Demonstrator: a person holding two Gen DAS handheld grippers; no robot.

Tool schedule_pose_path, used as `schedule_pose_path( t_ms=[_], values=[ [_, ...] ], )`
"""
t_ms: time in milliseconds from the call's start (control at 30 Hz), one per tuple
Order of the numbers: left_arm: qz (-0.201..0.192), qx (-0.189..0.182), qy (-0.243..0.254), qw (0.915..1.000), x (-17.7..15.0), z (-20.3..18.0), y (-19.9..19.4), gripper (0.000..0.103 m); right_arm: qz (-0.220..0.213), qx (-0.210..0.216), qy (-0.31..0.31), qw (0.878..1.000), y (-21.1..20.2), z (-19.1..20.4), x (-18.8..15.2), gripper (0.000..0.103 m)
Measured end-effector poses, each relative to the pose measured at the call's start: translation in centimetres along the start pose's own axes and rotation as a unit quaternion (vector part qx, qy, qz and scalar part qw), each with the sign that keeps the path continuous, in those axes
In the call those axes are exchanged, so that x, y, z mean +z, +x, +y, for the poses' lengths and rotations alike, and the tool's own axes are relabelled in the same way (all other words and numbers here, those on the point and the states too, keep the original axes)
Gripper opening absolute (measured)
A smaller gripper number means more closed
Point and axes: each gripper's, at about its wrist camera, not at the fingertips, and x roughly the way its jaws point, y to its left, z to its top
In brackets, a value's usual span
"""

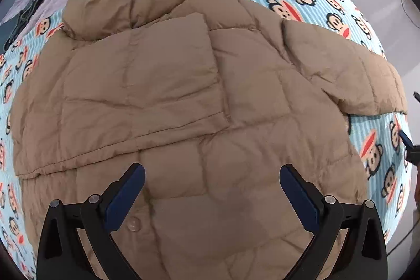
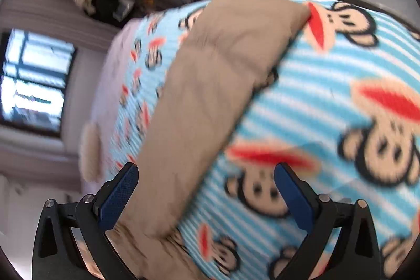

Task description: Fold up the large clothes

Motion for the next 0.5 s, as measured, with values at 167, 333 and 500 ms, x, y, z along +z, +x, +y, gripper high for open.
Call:
schedule_pose_path(
  t_ms=[167,333,500],
  values=[
    [0.002,0.01,0.006,0.9999,0.2,-1.5,0.6,0.103,0.004,0.022,0.024,0.999,2.4,-0.3,3.1,0.102],
    [-0.011,0.03,0.017,0.9993,0.7,-2.1,0.5,0.103,0.008,0.034,0.035,0.999,4.1,0.1,5.2,0.091],
    [0.007,0.0,0.0,1.0,1.0,-1.2,0.9,0.103,0.057,0.094,0.081,0.991,6.2,-0.3,5.7,0.008]
  ],
)
